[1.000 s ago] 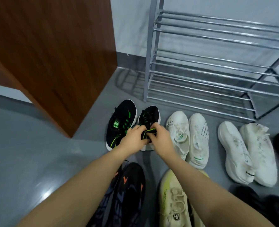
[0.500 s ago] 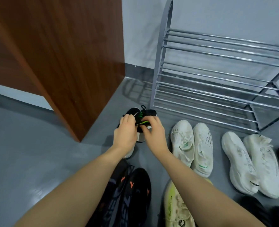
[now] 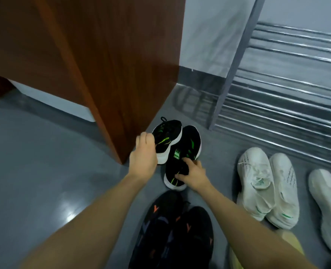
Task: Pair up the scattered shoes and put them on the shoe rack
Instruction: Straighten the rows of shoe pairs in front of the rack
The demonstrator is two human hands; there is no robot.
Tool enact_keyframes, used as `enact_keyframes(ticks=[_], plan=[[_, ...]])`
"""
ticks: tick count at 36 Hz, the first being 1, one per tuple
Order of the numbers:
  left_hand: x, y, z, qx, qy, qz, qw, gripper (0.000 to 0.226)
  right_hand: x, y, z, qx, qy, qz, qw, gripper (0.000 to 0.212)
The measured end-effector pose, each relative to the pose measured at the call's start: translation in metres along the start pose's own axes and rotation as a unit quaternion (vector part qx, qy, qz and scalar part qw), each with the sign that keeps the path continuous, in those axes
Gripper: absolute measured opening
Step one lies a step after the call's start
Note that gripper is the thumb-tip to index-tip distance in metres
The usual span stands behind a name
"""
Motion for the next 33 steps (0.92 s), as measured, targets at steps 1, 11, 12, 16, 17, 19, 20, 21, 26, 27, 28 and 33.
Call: enact_keyframes(ticks=[1,11,12,16,17,19,20,21,26,27,28,33], plan=[[0.002,0.0,0.0,0.004,-0.006,0.001,1.0,0.021,0.004,-0.001,0.0,0.005,0.008,0.009,1.0,0.073],[0.025,0.006,0.002,0.028,-0.037,-0.001,0.999,0.034,0.012,-0.005,0.007,0.033,-0.01,-0.067,0.997,0.037],[0.026,0.004,0.002,0.039,-0.048,-0.005,0.998,0.043,0.01,-0.003,0.006,0.029,-0.012,-0.079,0.996,0.033],[0.017,0.0,-0.007,0.064,-0.062,-0.042,0.995,0.059,-0.006,0.009,0.002,0.016,-0.027,-0.141,0.99,0.025],[0.015,-0.001,-0.01,0.069,-0.064,-0.047,0.994,0.059,-0.011,0.012,0.003,0.013,-0.019,-0.156,0.988,0.022],[0.012,-0.001,-0.018,0.079,-0.066,-0.065,0.993,0.059,-0.023,0.017,0.001,0.006,-0.003,-0.183,0.983,0.017],[0.011,-0.001,-0.023,0.084,-0.065,-0.071,0.992,0.059,-0.031,0.02,-0.001,0.005,0.002,-0.197,0.98,0.017],[0.01,-0.002,-0.03,0.092,-0.065,-0.076,0.991,0.06,-0.04,0.022,-0.003,0.004,0.005,-0.209,0.978,0.017],[0.01,-0.005,-0.072,0.111,-0.075,-0.103,0.986,0.059,-0.079,0.031,-0.028,0.01,0.045,-0.264,0.964,0.017],[0.011,-0.005,-0.075,0.105,-0.072,-0.111,0.986,0.058,-0.084,0.033,-0.03,0.009,0.047,-0.274,0.96,0.016],[0.011,-0.006,-0.08,0.101,-0.069,-0.123,0.985,0.058,-0.089,0.036,-0.034,0.008,0.048,-0.284,0.958,0.016],[0.018,-0.011,-0.095,0.089,-0.073,-0.139,0.984,0.053,-0.112,0.049,-0.045,0.002,0.083,-0.323,0.943,0.016]])
Point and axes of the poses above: each hand's wrist, its own y-axis away from the middle knuckle, its own x-axis out of the palm, z = x × y, the point moved 7 cm from there along -y, towards the middle knuckle, and after that the axes turned 11 degrees about x, right-handed, at the moved point
